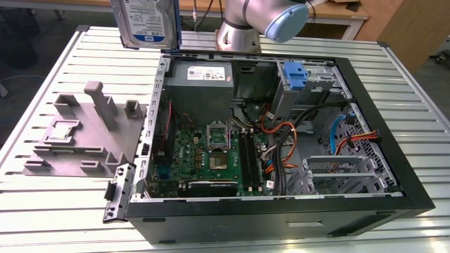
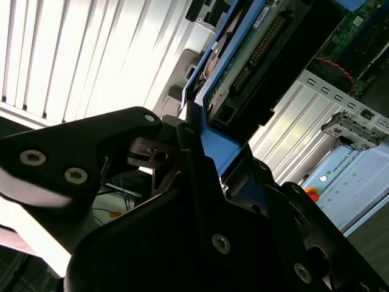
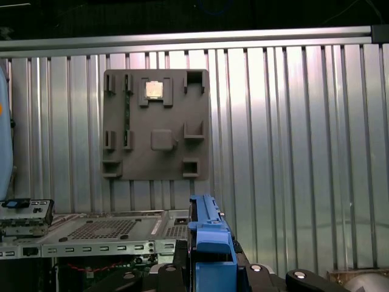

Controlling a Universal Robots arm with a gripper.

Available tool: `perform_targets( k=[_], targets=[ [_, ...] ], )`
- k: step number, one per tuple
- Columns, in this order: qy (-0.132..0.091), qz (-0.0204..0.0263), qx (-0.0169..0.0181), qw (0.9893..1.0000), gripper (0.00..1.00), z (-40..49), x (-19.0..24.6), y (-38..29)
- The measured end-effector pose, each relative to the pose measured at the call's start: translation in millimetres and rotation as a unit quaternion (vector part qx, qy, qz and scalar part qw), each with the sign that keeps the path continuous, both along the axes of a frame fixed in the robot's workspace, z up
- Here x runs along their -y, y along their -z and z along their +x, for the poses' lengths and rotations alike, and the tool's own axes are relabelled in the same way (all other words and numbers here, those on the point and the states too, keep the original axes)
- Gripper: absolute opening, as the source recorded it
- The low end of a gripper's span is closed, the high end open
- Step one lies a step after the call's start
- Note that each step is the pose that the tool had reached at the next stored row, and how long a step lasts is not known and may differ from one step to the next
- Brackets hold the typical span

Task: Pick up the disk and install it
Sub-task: 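Pick up the disk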

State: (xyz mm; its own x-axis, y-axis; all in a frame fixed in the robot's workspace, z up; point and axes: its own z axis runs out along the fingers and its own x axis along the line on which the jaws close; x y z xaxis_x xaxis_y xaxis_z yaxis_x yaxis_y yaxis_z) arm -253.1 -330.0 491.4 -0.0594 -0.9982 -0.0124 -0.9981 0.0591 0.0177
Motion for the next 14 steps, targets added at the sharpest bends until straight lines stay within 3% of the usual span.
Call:
perform_targets(
  k=[14],
  targets=[
    [0.0,0.0,0.0,1.0,0.36,2.9,0.0,0.0]
  ],
)
